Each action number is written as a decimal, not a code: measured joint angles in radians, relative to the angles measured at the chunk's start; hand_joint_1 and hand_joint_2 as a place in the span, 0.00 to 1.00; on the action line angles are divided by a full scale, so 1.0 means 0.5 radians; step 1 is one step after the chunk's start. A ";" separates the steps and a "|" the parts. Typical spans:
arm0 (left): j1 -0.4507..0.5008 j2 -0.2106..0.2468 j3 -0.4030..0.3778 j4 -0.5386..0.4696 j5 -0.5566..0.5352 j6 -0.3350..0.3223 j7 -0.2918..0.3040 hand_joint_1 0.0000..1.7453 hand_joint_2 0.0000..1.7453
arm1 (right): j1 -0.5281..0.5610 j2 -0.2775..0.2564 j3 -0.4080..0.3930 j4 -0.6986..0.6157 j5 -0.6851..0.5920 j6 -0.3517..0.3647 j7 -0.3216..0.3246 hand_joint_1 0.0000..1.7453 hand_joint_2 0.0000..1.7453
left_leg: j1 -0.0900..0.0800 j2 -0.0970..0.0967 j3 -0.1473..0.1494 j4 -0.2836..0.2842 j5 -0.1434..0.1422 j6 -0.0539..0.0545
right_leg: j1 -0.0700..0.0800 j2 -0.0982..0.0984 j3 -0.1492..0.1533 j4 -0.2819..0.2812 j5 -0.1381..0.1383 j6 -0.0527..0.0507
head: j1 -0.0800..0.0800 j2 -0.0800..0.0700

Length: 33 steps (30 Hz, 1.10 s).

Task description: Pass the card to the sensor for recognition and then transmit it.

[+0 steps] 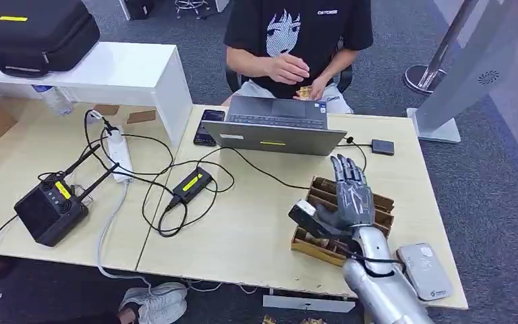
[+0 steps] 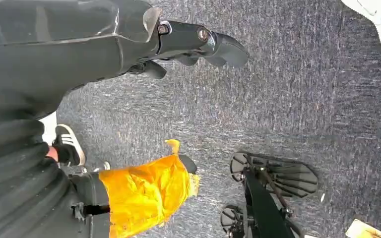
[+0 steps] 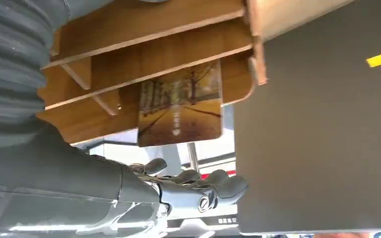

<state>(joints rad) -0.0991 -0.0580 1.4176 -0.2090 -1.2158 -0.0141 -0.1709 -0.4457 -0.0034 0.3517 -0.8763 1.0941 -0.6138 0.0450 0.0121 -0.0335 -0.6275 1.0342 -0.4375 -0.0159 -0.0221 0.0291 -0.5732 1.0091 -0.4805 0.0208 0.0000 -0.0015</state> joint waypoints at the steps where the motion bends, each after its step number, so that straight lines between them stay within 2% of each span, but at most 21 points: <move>1: 0.000 0.000 0.000 0.000 0.001 0.000 0.000 0.00 1.00 | 0.000 -0.005 0.000 0.001 -0.002 -0.003 -0.001 0.00 1.00 | 0.000 0.000 0.000 0.000 0.000 0.000 | 0.000 0.000 0.000 0.000 0.000 0.000 | -0.001 0.000; 13: 0.001 0.000 0.000 0.000 0.006 0.005 0.000 0.00 1.00 | 0.028 -0.046 -0.006 -0.016 -0.024 -0.054 -0.017 0.00 1.00 | 0.000 0.000 0.000 0.000 0.000 0.000 | 0.000 0.000 0.000 0.000 0.000 0.000 | -0.001 0.000; 14: 0.001 0.000 0.000 0.000 0.006 0.005 0.000 0.00 1.00 | 0.034 -0.046 -0.009 -0.024 -0.023 -0.056 -0.021 0.43 1.00 | 0.000 0.000 0.000 0.000 0.000 0.000 | 0.000 0.000 0.000 0.000 0.000 0.000 | -0.001 0.000; 15: 0.001 0.000 0.000 0.000 0.006 0.005 0.000 0.00 1.00 | 0.036 -0.047 -0.012 -0.029 -0.022 -0.057 -0.027 0.76 1.00 | 0.000 0.001 0.000 0.000 0.000 0.000 | 0.000 0.000 -0.001 0.000 0.000 0.000 | -0.001 0.000; 20: 0.001 0.000 0.000 0.000 0.006 0.005 0.000 0.00 1.00 | 0.057 -0.047 -0.013 -0.064 -0.022 -0.059 -0.048 0.74 1.00 | 0.000 0.000 0.000 0.000 0.000 0.000 | 0.000 0.000 -0.001 0.000 0.000 0.000 | -0.001 0.000; 22: 0.001 0.000 0.000 0.000 0.006 0.005 0.000 0.00 1.00 | 0.061 -0.047 -0.015 -0.075 -0.023 -0.066 -0.056 0.79 1.00 | 0.000 0.000 0.000 0.000 0.000 0.000 | 0.000 0.000 -0.001 0.000 0.000 0.000 | -0.001 0.000; 25: 0.001 0.000 0.000 0.000 0.005 0.005 0.000 0.00 1.00 | 0.063 -0.048 -0.021 -0.091 -0.024 -0.082 -0.065 0.81 1.00 | 0.000 0.000 0.000 0.000 0.000 0.000 | 0.000 0.000 -0.001 0.000 0.000 0.000 | -0.001 0.000; 26: 0.001 0.000 0.000 0.000 0.005 0.005 0.000 0.00 1.00 | 0.063 -0.048 -0.024 -0.096 -0.024 -0.092 -0.072 0.85 1.00 | 0.000 0.000 0.000 0.000 0.000 0.000 | 0.000 0.000 -0.001 0.000 0.000 0.000 | 0.000 0.000; 33: 0.000 0.000 0.000 0.000 0.005 0.004 0.000 0.00 1.00 | 0.062 -0.048 -0.033 -0.111 -0.025 -0.123 -0.091 0.88 1.00 | 0.000 0.000 0.000 0.000 0.000 0.000 | 0.000 0.000 -0.001 0.000 0.000 0.000 | -0.001 0.000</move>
<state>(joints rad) -0.0988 -0.0580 1.4176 -0.2090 -1.2131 -0.0122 -0.1709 -0.4149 -0.0275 0.3353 -0.9319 1.0815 -0.6752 -0.0004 0.0121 -0.0334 -0.6276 1.0342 -0.4375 -0.0159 -0.0220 0.0292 -0.5734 1.0091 -0.4806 0.0208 -0.0004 -0.0015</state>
